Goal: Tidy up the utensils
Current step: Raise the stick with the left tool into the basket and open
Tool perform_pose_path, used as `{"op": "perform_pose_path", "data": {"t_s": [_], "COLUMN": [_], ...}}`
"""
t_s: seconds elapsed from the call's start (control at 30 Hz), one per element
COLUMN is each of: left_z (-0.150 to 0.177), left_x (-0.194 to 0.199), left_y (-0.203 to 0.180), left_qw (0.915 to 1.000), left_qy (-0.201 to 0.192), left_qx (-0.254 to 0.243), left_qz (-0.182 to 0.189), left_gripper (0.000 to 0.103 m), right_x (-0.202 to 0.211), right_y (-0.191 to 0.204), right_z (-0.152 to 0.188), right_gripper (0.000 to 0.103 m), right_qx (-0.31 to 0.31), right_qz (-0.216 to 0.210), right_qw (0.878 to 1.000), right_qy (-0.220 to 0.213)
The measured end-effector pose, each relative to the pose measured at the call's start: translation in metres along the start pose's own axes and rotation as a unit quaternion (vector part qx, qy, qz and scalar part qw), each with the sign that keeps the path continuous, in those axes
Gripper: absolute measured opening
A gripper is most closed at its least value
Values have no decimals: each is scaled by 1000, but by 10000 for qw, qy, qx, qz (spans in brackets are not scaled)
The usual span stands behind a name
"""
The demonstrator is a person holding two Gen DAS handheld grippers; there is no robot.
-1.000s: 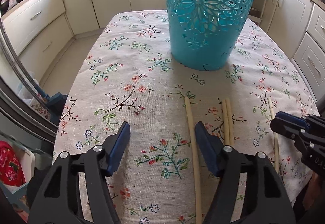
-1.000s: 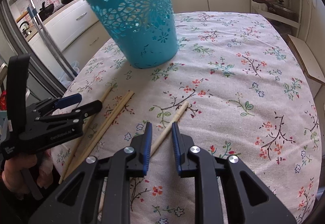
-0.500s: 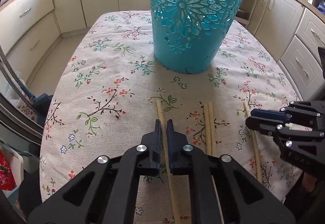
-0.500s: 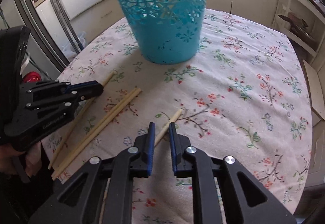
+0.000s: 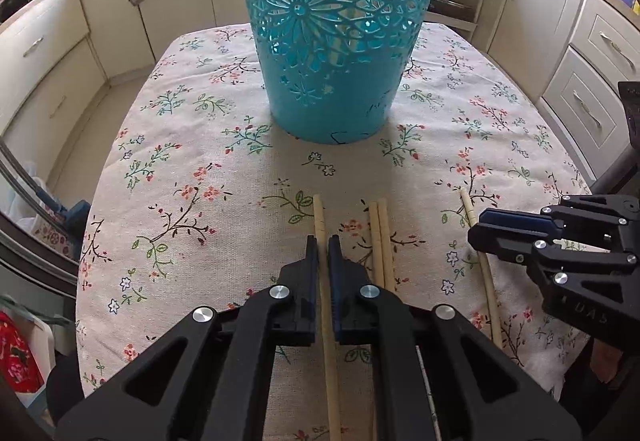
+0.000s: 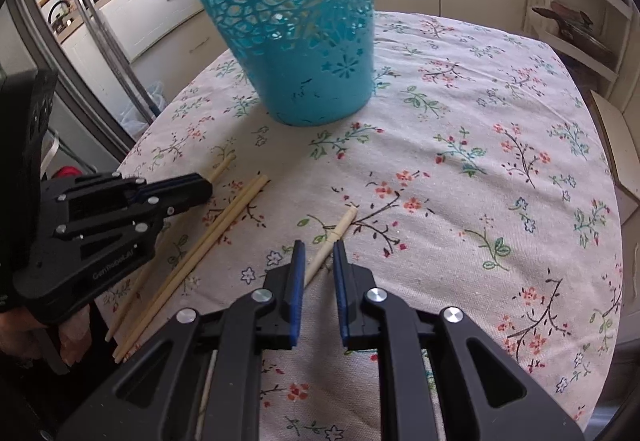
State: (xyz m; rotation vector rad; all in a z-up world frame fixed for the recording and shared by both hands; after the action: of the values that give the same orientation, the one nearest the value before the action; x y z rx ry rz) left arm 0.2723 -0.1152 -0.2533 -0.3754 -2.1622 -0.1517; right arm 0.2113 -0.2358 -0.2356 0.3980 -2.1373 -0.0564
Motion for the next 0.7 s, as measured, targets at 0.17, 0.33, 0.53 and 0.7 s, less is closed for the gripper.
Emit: {"op": "perform_pose_path", "data": {"t_s": [0.17,0.33,0.53,0.7], "left_z": [1,-6,-23,-45], "left_x": [-2,13,57,93], "left_y": [0,14,42,50], "left_qw": [10000,9940,9798,9681], "left_qy": [30,-165,-880,-1379], "left_qx": [4,647,1120,1328], "left_qz": [62,867,1407,1615], "left_gripper": [5,5,5,5], "right_x": [-1,-1,0,0], "right_y": [1,0,-2,-1], "right_z": [0,1,3,2], "right_gripper": [15,15,15,15], "right_qx": [-161,-159,-163,-196], "right_qz": [65,19,-52,-94], "right_qw": [9997,9993,9985,9983], "right_qy": [-172,-348,-513,-549]}}
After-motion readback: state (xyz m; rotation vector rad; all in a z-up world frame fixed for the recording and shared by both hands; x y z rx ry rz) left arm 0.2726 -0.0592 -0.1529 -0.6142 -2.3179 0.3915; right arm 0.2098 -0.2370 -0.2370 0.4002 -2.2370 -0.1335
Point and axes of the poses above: each gripper's, at about its wrist camera, not at the fingertips, and x roughly against the way its jaws point, y to its left, z to its underside, the point moved 6 cm from there along -x, roughly the way its jaws point, and after that the axes turned 2 degrees about -y, right-handed, at the moved point
